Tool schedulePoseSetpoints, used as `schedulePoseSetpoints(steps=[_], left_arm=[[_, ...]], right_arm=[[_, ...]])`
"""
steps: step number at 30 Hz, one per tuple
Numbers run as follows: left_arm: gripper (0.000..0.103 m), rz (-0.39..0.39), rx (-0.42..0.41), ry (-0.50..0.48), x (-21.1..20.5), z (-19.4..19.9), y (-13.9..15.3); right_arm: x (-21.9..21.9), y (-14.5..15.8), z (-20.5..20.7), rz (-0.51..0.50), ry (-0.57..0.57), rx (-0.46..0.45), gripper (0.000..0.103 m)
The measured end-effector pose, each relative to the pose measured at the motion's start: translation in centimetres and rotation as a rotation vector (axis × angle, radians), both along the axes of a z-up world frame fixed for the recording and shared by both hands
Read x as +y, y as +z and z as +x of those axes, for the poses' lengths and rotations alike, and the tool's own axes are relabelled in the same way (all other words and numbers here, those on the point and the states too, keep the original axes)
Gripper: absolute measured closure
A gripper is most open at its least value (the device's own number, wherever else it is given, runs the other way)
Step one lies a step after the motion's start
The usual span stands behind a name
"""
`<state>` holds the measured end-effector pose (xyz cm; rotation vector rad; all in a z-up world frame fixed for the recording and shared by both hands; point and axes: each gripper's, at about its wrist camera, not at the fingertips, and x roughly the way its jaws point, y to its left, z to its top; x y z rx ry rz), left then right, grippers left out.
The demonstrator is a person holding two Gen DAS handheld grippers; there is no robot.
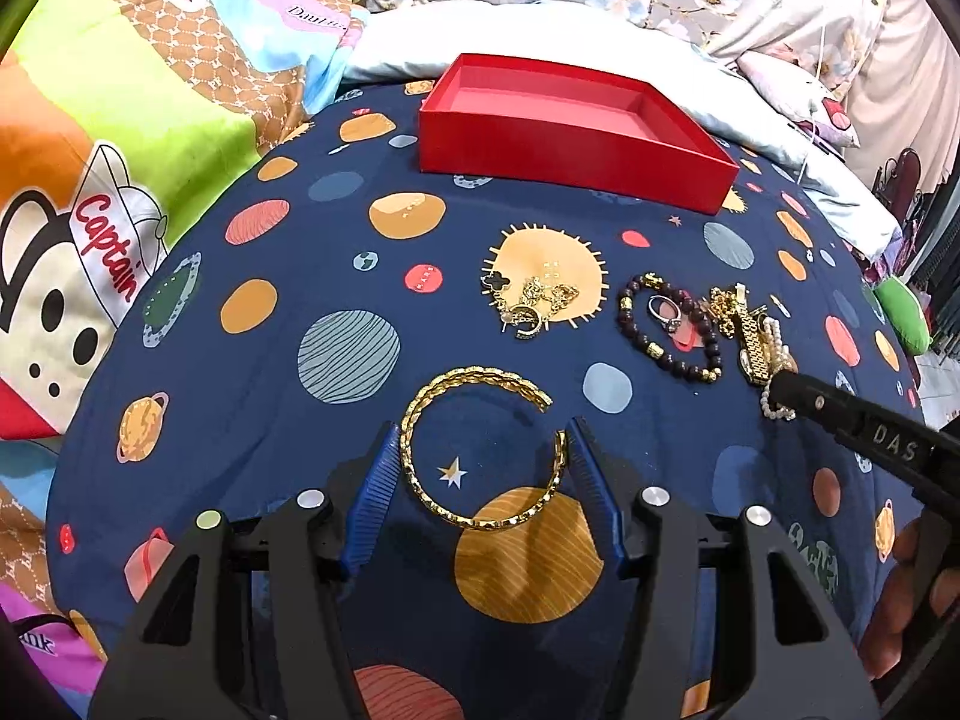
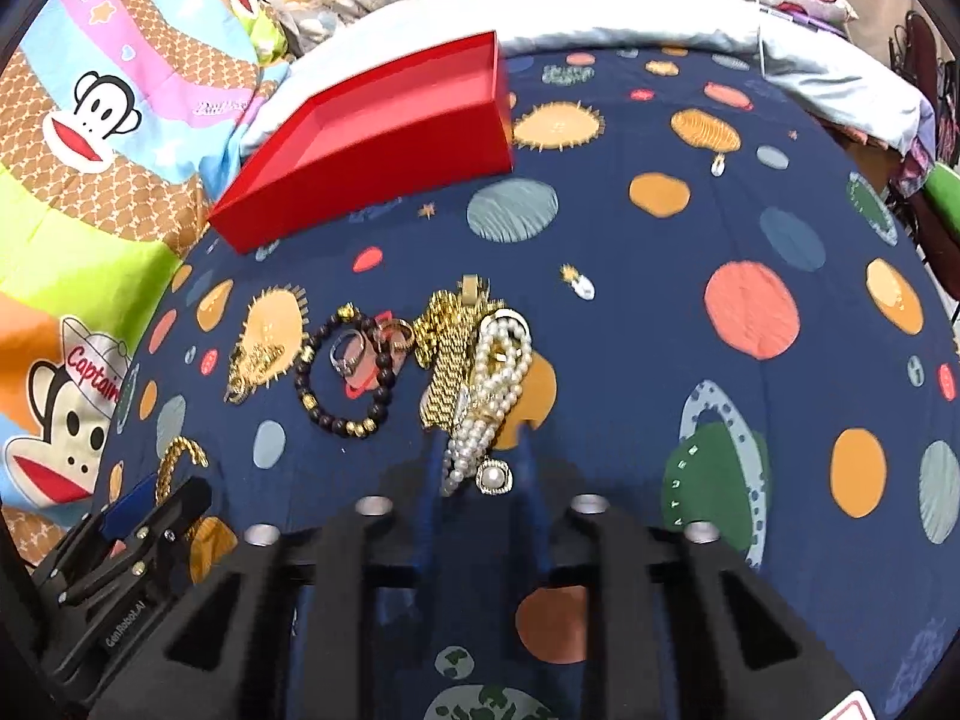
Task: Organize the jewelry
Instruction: 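Grasp the white pearl necklace with the right tool while the left tool grasps the gold cuff bracelet, then carry the pearl necklace and gold cuff into the red tray and open both tools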
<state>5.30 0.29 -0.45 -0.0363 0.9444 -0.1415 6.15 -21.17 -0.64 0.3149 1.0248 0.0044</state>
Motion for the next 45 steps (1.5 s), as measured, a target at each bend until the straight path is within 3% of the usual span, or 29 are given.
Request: schedulePoseSetpoints(steps=[8, 18, 27, 35, 40, 45], left_arm=[[0.048, -0.009, -0.005, -0.004, -0.2, -0.1, 0.3], [0.049, -0.019, -0.037, -0.022, -0.7, -1.1, 2.0], [0.048, -0.034, -0.091, -0.050, -1.1, -0.2, 4.8], [0.048, -0.039, -0.182, -0.070, -1.9, 5.3, 8.6], [0.048, -0.053, -0.196, -0.076, -2.5, 11.4, 10.3], [0.048, 0.005, -0.246, -0.070, -3.6, 18.3, 11.0]], right_arm=[[-0.7, 1.0, -1.4, 0.003, -0.009, -0.050, 0.095], [-1.4, 4.3, -4.0, -0.048, -0.007, -0.141, 0.095], [-2.0, 8.1, -3.6, -0.017, -0.001, -0.230, 0.095], [-2.8, 11.0, 2.9, 0.027, 0.027, -0.297, 0.095], [-2.9, 11.7, 9.1, 0.036, 0.044, -0.307, 0.095], [-2.5, 11.5, 16.6, 0.017, 0.057, -0.296, 0.095]])
